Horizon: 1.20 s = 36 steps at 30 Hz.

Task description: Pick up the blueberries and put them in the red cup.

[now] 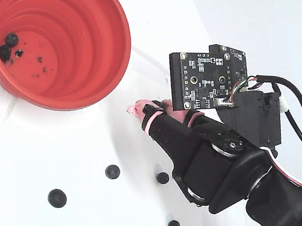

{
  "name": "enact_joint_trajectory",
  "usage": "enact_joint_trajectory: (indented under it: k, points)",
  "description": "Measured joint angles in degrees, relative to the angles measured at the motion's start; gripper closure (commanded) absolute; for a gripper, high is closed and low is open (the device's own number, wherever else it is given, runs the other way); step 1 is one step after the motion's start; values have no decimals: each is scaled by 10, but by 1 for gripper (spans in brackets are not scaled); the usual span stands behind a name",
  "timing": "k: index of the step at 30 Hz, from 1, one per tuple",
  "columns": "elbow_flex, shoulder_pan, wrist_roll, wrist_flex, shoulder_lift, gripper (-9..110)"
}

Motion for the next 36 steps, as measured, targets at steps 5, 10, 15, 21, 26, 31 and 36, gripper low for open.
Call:
enact_joint_trajectory:
  k: [5,10,15,21,26,31,36]
  points:
    - [0,-18,0,2,0,88]
    - [0,-33,2,14,0,88]
    - [0,-45,13,18,0,88]
    - [0,-61,18,21,0,88]
    - [0,-75,18,21,0,88]
    - [-1,-86,18,21,0,88]
    - [-14,-94,30,21,0,88]
